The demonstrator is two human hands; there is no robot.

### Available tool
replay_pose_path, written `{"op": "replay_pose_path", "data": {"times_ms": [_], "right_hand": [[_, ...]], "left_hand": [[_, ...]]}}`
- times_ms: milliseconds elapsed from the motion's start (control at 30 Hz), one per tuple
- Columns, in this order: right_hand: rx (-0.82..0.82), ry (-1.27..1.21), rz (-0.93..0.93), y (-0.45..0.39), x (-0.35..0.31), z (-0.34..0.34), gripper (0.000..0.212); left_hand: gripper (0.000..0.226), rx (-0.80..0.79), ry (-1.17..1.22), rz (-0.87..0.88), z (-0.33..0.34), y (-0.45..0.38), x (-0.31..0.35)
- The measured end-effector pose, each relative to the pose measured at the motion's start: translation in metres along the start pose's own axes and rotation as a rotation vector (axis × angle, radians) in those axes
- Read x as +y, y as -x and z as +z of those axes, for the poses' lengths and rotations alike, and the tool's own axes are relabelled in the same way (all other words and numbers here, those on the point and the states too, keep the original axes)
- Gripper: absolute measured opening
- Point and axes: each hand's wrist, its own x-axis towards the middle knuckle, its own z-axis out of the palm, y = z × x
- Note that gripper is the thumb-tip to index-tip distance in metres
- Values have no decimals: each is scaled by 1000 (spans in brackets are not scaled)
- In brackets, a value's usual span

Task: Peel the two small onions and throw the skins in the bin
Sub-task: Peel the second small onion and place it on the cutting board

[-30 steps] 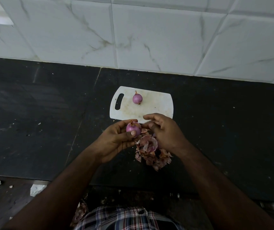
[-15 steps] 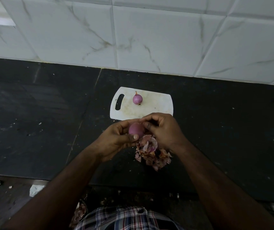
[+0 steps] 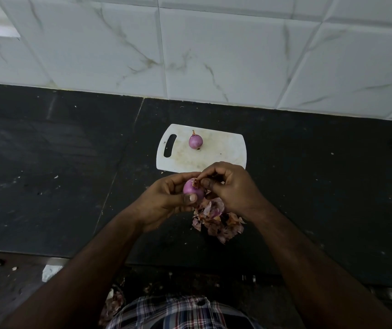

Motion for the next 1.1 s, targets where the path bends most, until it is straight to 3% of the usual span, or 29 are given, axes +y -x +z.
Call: {"op": "replay_pose_path", "data": {"times_ms": [167, 367, 667, 1100], "right_hand": [[-171, -4, 18, 3, -4, -6, 23], [-200, 152, -39, 3, -5, -8, 18], [-196, 94, -19, 3, -5, -8, 25], [-308, 214, -21, -1, -7, -14, 18]], "left_hand": [[46, -35, -2, -6, -5, 1, -1], [47, -41, -26, -15, -2, 3, 3], [49, -62, -28, -31, -5, 2, 2], [47, -72, -10, -46, -3, 1, -1]]}}
